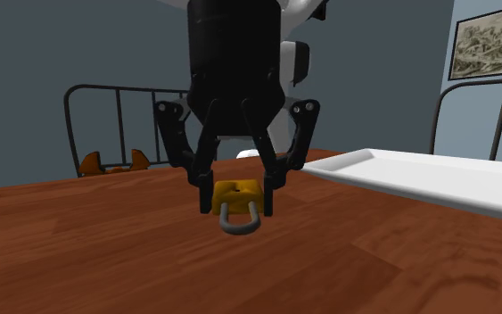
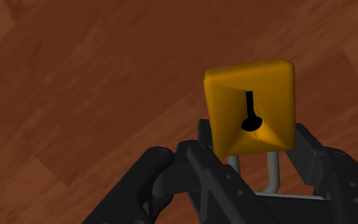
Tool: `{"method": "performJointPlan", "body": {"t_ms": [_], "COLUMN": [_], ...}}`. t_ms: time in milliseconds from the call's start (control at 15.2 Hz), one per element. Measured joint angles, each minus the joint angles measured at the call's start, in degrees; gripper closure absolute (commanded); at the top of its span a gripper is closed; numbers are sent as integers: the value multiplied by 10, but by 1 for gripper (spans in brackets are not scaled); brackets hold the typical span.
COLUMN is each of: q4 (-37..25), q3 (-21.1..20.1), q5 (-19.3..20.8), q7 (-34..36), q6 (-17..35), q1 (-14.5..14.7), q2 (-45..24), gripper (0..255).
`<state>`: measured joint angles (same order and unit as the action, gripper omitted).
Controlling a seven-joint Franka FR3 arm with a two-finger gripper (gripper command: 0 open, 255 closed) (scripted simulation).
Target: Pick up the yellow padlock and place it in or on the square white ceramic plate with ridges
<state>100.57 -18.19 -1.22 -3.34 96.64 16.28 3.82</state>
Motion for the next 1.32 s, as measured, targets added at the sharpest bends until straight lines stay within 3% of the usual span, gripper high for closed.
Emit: {"method": "performJointPlan", "body": {"t_ms": [528, 1320], "q4": [-4, -115], "q3": [-1, -3], "q5": [0, 6], "q7": [0, 6], "q6": [-5, -96], "q1": [0, 2], "q2": [-1, -24], "gripper": [255, 255]}}
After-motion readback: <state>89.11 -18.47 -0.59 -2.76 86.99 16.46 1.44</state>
